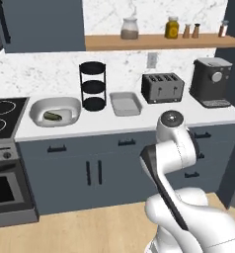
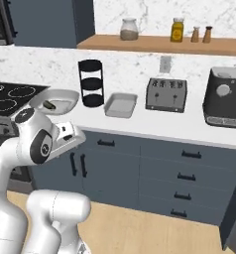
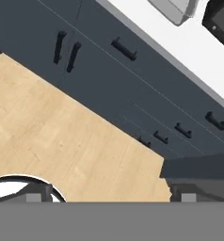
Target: Place one cucumber and one fish in each tupperware on the nearby counter, to pack two identical lunches.
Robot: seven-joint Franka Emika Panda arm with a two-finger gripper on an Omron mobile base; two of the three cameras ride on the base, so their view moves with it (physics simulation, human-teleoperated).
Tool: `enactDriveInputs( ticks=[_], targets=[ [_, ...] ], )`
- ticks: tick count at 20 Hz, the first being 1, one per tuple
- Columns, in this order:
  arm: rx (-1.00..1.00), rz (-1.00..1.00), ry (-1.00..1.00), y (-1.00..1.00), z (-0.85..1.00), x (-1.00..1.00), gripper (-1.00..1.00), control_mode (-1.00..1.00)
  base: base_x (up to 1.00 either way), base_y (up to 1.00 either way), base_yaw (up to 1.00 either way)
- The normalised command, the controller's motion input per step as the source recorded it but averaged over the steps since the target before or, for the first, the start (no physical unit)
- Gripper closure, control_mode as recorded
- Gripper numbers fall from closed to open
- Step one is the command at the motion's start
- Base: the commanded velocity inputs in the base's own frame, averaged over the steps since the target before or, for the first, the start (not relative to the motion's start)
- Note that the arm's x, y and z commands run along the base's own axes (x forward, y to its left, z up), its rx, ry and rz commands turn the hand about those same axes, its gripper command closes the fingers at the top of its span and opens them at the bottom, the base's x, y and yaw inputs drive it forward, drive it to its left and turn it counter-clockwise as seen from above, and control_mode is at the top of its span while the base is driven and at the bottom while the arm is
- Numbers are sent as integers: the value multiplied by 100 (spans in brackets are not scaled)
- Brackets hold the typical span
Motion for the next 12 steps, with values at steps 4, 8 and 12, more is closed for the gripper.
enactDriveInputs(
  ticks=[4, 8, 12],
  targets=[
    [0, 0, 0, 0, 0, 0, -100, 100, -56, -100, -15],
    [0, 0, 0, 0, 0, 0, -100, 100, -10, -100, -9],
    [0, 0, 0, 0, 0, 0, -100, 100, 10, -100, -2]
  ],
)
